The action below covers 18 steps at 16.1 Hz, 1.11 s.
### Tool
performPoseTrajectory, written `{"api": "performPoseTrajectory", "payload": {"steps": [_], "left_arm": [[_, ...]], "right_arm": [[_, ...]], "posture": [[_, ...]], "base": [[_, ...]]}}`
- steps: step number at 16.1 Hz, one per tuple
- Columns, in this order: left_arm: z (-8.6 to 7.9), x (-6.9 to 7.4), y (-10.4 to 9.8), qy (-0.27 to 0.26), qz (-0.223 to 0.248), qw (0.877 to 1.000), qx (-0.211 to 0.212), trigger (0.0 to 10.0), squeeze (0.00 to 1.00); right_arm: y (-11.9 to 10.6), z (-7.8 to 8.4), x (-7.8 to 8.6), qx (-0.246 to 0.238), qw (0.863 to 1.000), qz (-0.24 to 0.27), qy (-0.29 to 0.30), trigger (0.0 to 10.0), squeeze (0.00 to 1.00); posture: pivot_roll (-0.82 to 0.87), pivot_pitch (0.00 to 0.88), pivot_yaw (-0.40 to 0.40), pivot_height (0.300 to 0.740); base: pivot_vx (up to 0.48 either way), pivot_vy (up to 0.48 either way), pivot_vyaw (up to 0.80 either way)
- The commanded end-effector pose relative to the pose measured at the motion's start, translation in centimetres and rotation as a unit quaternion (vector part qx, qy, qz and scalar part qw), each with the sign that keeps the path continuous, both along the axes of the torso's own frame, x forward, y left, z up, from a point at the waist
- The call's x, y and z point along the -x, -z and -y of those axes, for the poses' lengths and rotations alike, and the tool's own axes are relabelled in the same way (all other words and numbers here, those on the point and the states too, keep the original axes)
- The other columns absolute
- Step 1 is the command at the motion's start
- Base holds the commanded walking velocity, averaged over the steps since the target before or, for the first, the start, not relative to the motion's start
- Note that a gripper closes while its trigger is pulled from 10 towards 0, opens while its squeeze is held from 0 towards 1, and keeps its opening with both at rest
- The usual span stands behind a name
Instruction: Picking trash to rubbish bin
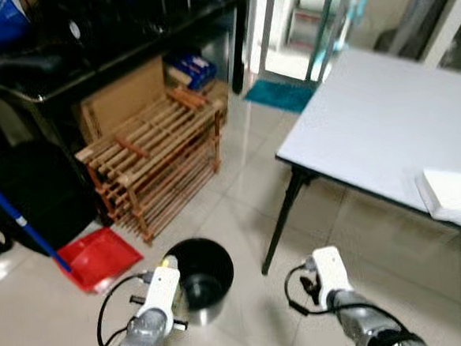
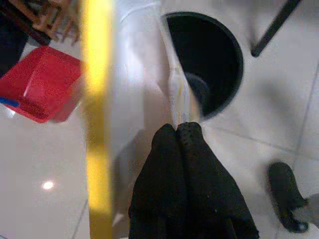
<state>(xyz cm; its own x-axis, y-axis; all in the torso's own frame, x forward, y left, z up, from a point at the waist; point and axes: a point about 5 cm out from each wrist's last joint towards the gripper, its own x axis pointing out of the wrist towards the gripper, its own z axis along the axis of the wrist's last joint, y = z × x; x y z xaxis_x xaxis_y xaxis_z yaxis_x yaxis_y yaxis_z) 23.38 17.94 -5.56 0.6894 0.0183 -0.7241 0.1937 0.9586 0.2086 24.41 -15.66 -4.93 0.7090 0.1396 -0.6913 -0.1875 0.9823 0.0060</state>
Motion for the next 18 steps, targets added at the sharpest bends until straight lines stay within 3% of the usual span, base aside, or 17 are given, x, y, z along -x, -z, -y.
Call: {"api": "performPoseTrajectory", "payload": {"steps": [1,18], "left_arm": [[-0.97,-0.05,-0.15,-0.006,0.001,1.0,-0.011,10.0,0.0],[-0.84,-0.16,-0.21,-0.004,0.003,1.0,-0.01,10.0,0.0]], "right_arm": [[0.03,-0.88,0.01,-0.012,1.0,0.0,-0.003,10.0,0.0],[-0.21,-1.72,-0.34,-0.02,0.999,-0.001,-0.03,10.0,0.0]], "posture": [[-0.03,0.068,-0.084,0.74],[-0.03,0.07,-0.086,0.74]], "base": [[0.356,0.0,0.0],[0.324,0.0,0.0]]}}
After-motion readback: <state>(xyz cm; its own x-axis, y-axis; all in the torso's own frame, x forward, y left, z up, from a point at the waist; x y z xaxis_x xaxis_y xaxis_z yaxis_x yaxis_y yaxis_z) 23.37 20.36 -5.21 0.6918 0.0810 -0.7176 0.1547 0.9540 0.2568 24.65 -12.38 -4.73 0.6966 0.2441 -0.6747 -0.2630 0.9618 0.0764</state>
